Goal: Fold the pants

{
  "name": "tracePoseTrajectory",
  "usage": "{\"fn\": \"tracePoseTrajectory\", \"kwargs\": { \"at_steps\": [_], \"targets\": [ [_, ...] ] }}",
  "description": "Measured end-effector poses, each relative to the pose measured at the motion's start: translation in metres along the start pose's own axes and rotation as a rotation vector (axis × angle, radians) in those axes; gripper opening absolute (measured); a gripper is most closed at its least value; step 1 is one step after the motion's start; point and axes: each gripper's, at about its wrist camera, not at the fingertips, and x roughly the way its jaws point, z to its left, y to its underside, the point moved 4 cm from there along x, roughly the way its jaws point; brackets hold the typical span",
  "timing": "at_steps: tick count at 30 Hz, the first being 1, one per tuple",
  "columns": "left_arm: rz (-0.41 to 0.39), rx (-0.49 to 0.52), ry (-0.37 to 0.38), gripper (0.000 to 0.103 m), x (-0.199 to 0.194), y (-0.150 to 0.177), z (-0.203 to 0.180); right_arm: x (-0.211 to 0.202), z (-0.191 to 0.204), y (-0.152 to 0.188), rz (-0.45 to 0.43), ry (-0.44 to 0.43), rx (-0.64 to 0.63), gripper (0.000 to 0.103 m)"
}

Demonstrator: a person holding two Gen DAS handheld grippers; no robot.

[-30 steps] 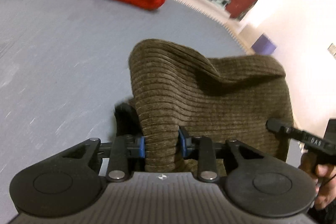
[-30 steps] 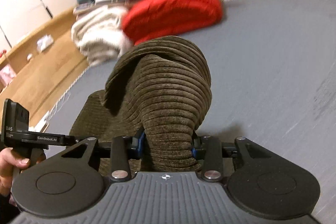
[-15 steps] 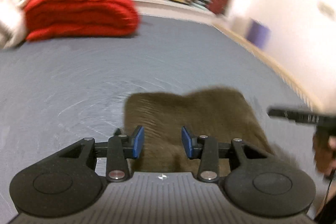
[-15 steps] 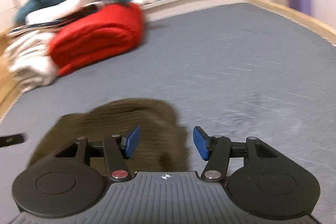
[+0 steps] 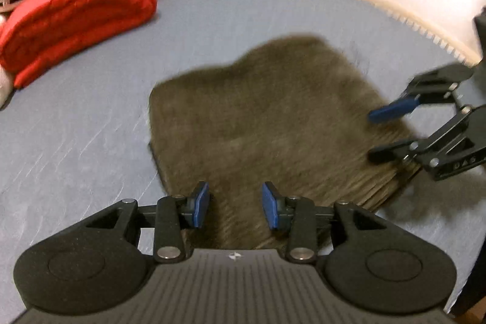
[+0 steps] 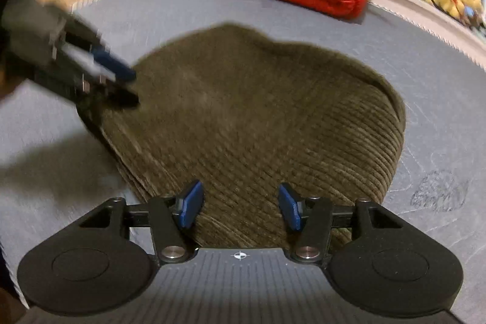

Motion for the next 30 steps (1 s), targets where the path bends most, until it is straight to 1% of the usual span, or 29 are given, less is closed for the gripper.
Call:
{"fn": "tracePoseTrajectory", "kwargs": {
  "at_steps": [2, 3, 4, 5, 6, 7, 8, 9, 11, 14, 15, 16, 18, 20, 21, 22, 23, 24, 26, 28, 29, 30],
  "targets": [
    [-0.038, -0.018, 0.062, 0.043, -0.006, -0.002, -0.005, -0.006, 0.0, -0.004, -0.038, -0.041, 0.018, 0.057],
    [-0.042, -0.012, 0.097, 0.043, -0.006, -0.001, -0.008, -0.005, 0.0, -0.001, -0.03, -0.051, 0.003, 0.057],
    [-0.026, 0.007, 0.125, 0.043, -0.003, 0.002, -0.012, -0.001, 0.003, 0.002, -0.004, -0.065, -0.021, 0.057],
    [0.017, 0.031, 0.132, 0.043, 0.004, 0.006, -0.017, 0.004, 0.006, 0.007, 0.035, -0.078, -0.048, 0.057],
    [0.083, 0.06, 0.117, 0.043, 0.015, 0.013, -0.021, 0.011, 0.011, 0.011, 0.069, -0.077, -0.079, 0.057],
    [0.122, 0.103, 0.089, 0.043, 0.024, 0.022, -0.025, 0.01, 0.011, 0.011, 0.075, -0.069, -0.099, 0.057],
    [0.128, 0.133, 0.082, 0.043, 0.027, 0.025, -0.029, 0.01, 0.012, 0.01, 0.076, -0.069, -0.101, 0.057],
    [0.125, 0.143, 0.079, 0.043, 0.025, 0.024, -0.03, 0.01, 0.011, 0.007, 0.085, -0.084, -0.084, 0.057],
    [0.119, 0.107, 0.087, 0.043, 0.019, 0.019, -0.025, 0.008, 0.009, 0.009, 0.093, -0.087, -0.077, 0.057],
    [0.04, 0.066, 0.057, 0.043, 0.003, 0.01, -0.012, 0.003, 0.011, 0.012, 0.088, -0.082, -0.092, 0.057],
    [0.019, 0.043, 0.045, 0.043, -0.002, 0.007, -0.006, -0.003, 0.014, 0.017, 0.078, -0.083, -0.091, 0.056],
    [0.004, 0.014, 0.021, 0.043, -0.007, 0.006, 0.003, -0.008, 0.013, 0.014, 0.049, -0.083, -0.093, 0.056],
    [0.001, -0.016, -0.014, 0.043, -0.007, 0.006, 0.019, -0.023, 0.013, 0.009, -0.02, -0.079, -0.103, 0.055],
    [0.047, -0.028, -0.029, 0.043, -0.002, 0.013, 0.03, -0.034, 0.01, 0.007, -0.047, -0.074, -0.1, 0.055],
    [0.108, -0.033, -0.05, 0.043, 0.008, 0.02, 0.034, -0.034, 0.009, 0.008, -0.036, -0.067, -0.105, 0.055],
    [0.169, -0.034, -0.068, 0.046, 0.017, 0.028, 0.037, -0.03, 0.008, 0.012, 0.003, -0.059, -0.116, 0.055],
    [0.197, -0.029, -0.063, 0.047, 0.022, 0.033, 0.037, -0.023, 0.008, 0.018, 0.058, -0.05, -0.128, 0.056],
    [0.201, -0.017, -0.063, 0.046, 0.024, 0.034, 0.035, -0.014, 0.007, 0.026, 0.102, -0.033, -0.145, 0.056],
    [0.18, -0.017, -0.086, 0.046, 0.02, 0.028, 0.034, -0.009, 0.01, 0.027, 0.104, -0.021, -0.172, 0.056],
    [0.098, 0.009, -0.098, 0.046, 0.006, 0.018, 0.028, -0.013, 0.012, 0.024, 0.088, -0.011, -0.177, 0.055],
    [0.059, 0.016, -0.088, 0.046, -0.001, 0.015, 0.023, -0.016, 0.012, 0.021, 0.073, -0.014, -0.169, 0.055],
    [0.02, 0.017, -0.059, 0.046, -0.007, 0.011, 0.019, -0.018, 0.013, 0.021, 0.06, -0.019, -0.158, 0.055]
  ]
}}
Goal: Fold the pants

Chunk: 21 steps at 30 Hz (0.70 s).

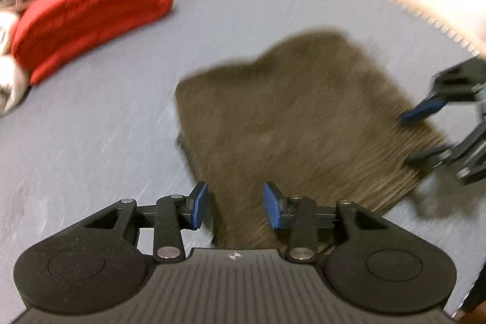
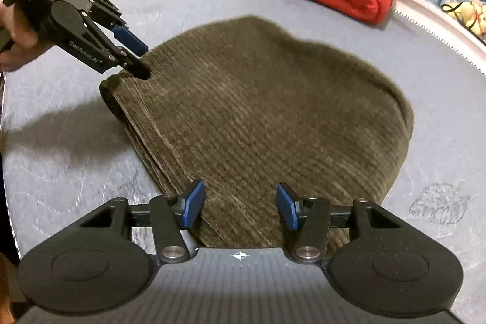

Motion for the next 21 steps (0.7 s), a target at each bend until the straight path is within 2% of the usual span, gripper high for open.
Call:
{"fn": "tracePoseTrajectory", "kwargs": {
  "at_steps": [2, 3, 5, 6, 8, 12, 14, 18, 20, 21],
  "targets": [
    [-0.026, 0.015, 0.073, 0.046, -0.003, -0.001, -0.009, -0.002, -0.001, 0.0, -0.011, -0.012, 0.019, 0.055],
    [-0.008, 0.037, 0.094, 0.046, -0.001, 0.001, -0.015, -0.001, 0.0, 0.002, -0.001, -0.013, 0.019, 0.055],
    [0.121, 0.099, 0.102, 0.048, 0.02, 0.016, -0.028, 0.004, 0.002, 0.008, 0.034, 0.0, -0.009, 0.055],
    [0.154, 0.133, 0.085, 0.049, 0.027, 0.023, -0.032, 0.004, 0.004, 0.009, 0.04, 0.002, -0.025, 0.055],
    [0.146, 0.14, 0.076, 0.049, 0.029, 0.021, -0.034, 0.003, 0.007, 0.006, 0.036, -0.009, -0.032, 0.056],
    [0.054, 0.072, 0.09, 0.049, 0.015, 0.008, -0.026, -0.009, 0.004, 0.0, -0.035, 0.004, -0.01, 0.057],
    [0.019, 0.043, 0.106, 0.049, 0.009, 0.005, -0.024, -0.017, -0.008, -0.006, -0.107, 0.036, 0.058, 0.061],
    [-0.013, 0.004, 0.196, 0.049, 0.003, -0.003, -0.03, -0.03, -0.061, -0.011, -0.238, 0.13, 0.351, 0.065],
    [0.018, 0.007, 0.264, 0.049, 0.007, 0.0, -0.04, -0.032, -0.09, -0.006, -0.28, 0.164, 0.518, 0.065],
    [0.059, 0.021, 0.275, 0.049, 0.014, 0.004, -0.045, -0.03, -0.103, -0.001, -0.288, 0.174, 0.594, 0.065]
  ]
}}
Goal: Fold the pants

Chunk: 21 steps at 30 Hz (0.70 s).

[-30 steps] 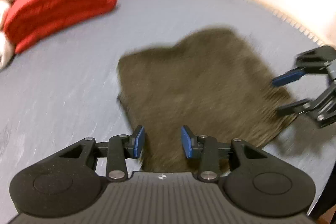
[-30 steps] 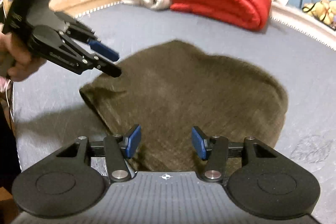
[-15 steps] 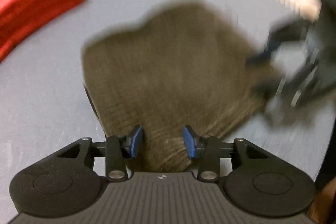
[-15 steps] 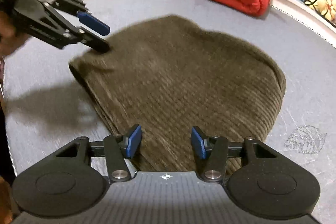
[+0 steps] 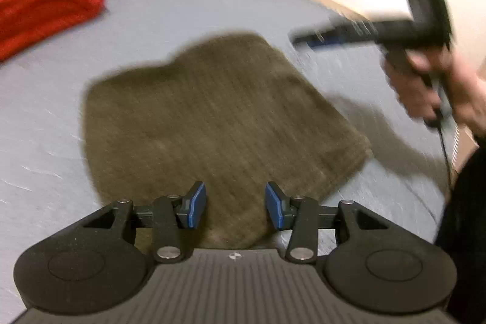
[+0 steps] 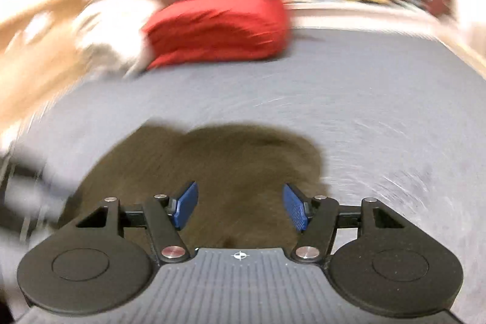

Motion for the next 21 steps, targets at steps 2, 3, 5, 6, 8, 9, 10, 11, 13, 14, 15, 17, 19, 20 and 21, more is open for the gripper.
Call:
{"fn": "tracePoseTrajectory", "kwargs": {
  "at_steps": [2, 3, 5, 6, 8, 9, 10, 11, 13, 14, 15, 17, 19, 20, 21],
  "targets": [
    [0.055, 0.024, -0.03, 0.049, 0.014, 0.006, -0.003, 0.011, -0.022, -0.001, 0.016, 0.016, 0.12, 0.065],
    [0.059, 0.024, -0.028, 0.049, 0.016, 0.005, -0.003, 0.018, -0.029, 0.001, 0.029, 0.014, 0.157, 0.065],
    [0.059, 0.0, -0.016, 0.049, 0.013, 0.001, -0.003, 0.034, -0.04, 0.002, 0.066, 0.002, 0.211, 0.065],
    [0.061, -0.012, -0.01, 0.049, 0.012, -0.001, -0.003, 0.041, -0.042, 0.002, 0.078, -0.002, 0.223, 0.065],
    [0.061, -0.008, -0.01, 0.049, 0.013, 0.0, -0.003, 0.056, -0.051, 0.003, 0.107, -0.016, 0.279, 0.065],
    [0.061, -0.002, -0.012, 0.049, 0.016, 0.0, -0.002, 0.063, -0.057, 0.003, 0.123, -0.034, 0.327, 0.065],
    [0.06, 0.001, -0.013, 0.049, 0.016, 0.0, -0.003, 0.069, -0.063, 0.004, 0.131, -0.053, 0.38, 0.064],
    [0.059, 0.0, -0.011, 0.049, 0.016, 0.0, -0.004, 0.075, -0.069, 0.004, 0.136, -0.075, 0.443, 0.063],
    [0.058, -0.004, -0.004, 0.049, 0.013, 0.003, -0.002, 0.083, -0.077, 0.004, 0.13, -0.105, 0.535, 0.059],
    [0.058, -0.006, 0.001, 0.049, 0.013, 0.003, -0.002, 0.086, -0.082, 0.002, 0.116, -0.12, 0.584, 0.055],
    [0.057, -0.007, 0.004, 0.049, 0.013, 0.008, -0.001, 0.089, -0.086, 0.002, 0.106, -0.121, 0.624, 0.052],
    [0.057, -0.01, 0.006, 0.049, 0.015, 0.008, 0.001, 0.094, -0.093, 0.001, 0.085, -0.107, 0.683, 0.041],
    [0.057, -0.008, 0.008, 0.049, 0.017, 0.008, 0.001, 0.101, -0.099, 0.002, 0.067, -0.088, 0.713, 0.027],
    [0.058, -0.009, 0.012, 0.049, 0.018, 0.007, 0.002, 0.104, -0.1, 0.002, 0.068, -0.082, 0.706, 0.022],
    [0.058, -0.009, 0.017, 0.049, 0.017, 0.007, 0.003, 0.106, -0.097, 0.002, 0.071, -0.067, 0.682, 0.019]
  ]
}}
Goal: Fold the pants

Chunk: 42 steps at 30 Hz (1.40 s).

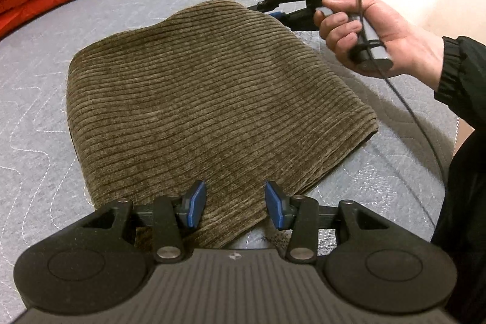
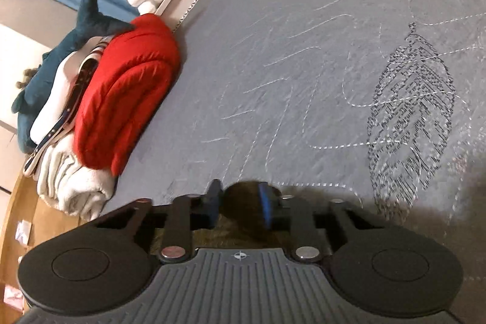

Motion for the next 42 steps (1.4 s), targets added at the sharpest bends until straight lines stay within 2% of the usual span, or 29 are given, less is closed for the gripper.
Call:
{"fn": "tracePoseTrajectory", "kwargs": {
  "at_steps": [2, 5, 7, 8, 9, 10, 11, 13, 14, 16, 17, 18, 19, 22, 23, 24, 27, 31, 33, 35, 39, 41, 42],
  "targets": [
    [-0.014, -0.007, 0.016, 0.049, -0.005, -0.003, 0.004, 0.0, 0.005, 0.002, -0.01, 0.023, -0.032, 0.017],
    [-0.113, -0.068, 0.02, 0.049, -0.026, -0.015, 0.02, -0.007, 0.008, 0.0, -0.058, 0.079, -0.075, 0.0],
    [-0.184, -0.125, -0.016, 0.049, -0.037, -0.021, 0.04, -0.019, 0.009, -0.005, -0.133, 0.168, -0.13, 0.0],
    [-0.183, -0.143, -0.057, 0.049, -0.037, -0.02, 0.049, -0.024, 0.008, -0.009, -0.169, 0.203, -0.142, 0.0],
    [-0.144, -0.171, -0.102, 0.048, -0.031, -0.017, 0.062, -0.032, 0.008, -0.011, -0.188, 0.212, -0.13, 0.002],
    [-0.095, -0.2, -0.121, 0.034, -0.024, -0.012, 0.072, -0.036, 0.01, -0.012, -0.186, 0.193, -0.113, 0.004],
    [-0.065, -0.228, -0.124, 0.03, -0.018, -0.007, 0.081, -0.039, 0.012, -0.013, -0.175, 0.162, -0.106, 0.004],
    [-0.079, -0.253, -0.11, 0.029, -0.023, -0.007, 0.086, -0.049, 0.031, -0.008, -0.154, 0.104, -0.167, 0.006],
    [-0.09, -0.271, -0.108, 0.029, -0.027, -0.009, 0.087, -0.053, 0.043, -0.003, -0.145, 0.088, -0.227, 0.011],
    [-0.12, -0.281, -0.122, 0.029, -0.036, -0.012, 0.088, -0.064, 0.068, 0.014, -0.109, 0.056, -0.384, 0.035],
    [-0.128, -0.278, -0.133, 0.03, -0.038, -0.012, 0.088, -0.069, 0.078, 0.025, -0.081, 0.042, -0.458, 0.057],
    [-0.128, -0.284, -0.152, 0.035, -0.039, -0.012, 0.089, -0.074, 0.087, 0.036, -0.051, 0.029, -0.525, 0.066],
    [-0.122, -0.299, -0.173, 0.048, -0.038, -0.011, 0.092, -0.077, 0.094, 0.046, -0.02, 0.022, -0.579, 0.067],
    [-0.102, -0.342, -0.206, 0.073, -0.036, -0.007, 0.101, -0.086, 0.105, 0.073, 0.045, 0.057, -0.692, 0.073],
    [-0.096, -0.356, -0.208, 0.077, -0.036, -0.005, 0.103, -0.09, 0.102, 0.079, 0.058, 0.076, -0.705, 0.079],
    [-0.092, -0.374, -0.209, 0.082, -0.034, -0.003, 0.105, -0.093, 0.102, 0.084, 0.069, 0.091, -0.702, 0.083],
    [-0.075, -0.432, -0.18, 0.082, -0.028, 0.002, 0.109, -0.104, 0.094, 0.089, 0.092, 0.13, -0.653, 0.089],
    [-0.048, -0.505, -0.134, 0.082, -0.02, 0.003, 0.111, -0.115, 0.065, 0.103, 0.169, 0.222, -0.449, 0.093],
    [-0.042, -0.506, -0.117, 0.084, -0.016, 0.002, 0.109, -0.118, 0.046, 0.115, 0.204, 0.292, -0.35, 0.093],
    [-0.032, -0.462, -0.138, 0.085, -0.013, 0.001, 0.102, -0.121, 0.034, 0.128, 0.224, 0.353, -0.328, 0.093],
    [-0.018, -0.455, -0.131, 0.086, -0.004, 0.002, 0.098, -0.117, 0.018, 0.15, 0.223, 0.291, -0.324, 0.094],
    [-0.019, -0.461, -0.122, 0.086, -0.002, 0.003, 0.099, -0.109, 0.013, 0.148, 0.231, 0.274, -0.253, 0.095],
    [-0.02, -0.461, -0.119, 0.086, -0.002, 0.004, 0.1, -0.11, 0.013, 0.145, 0.232, 0.264, -0.251, 0.091]
  ]
}}
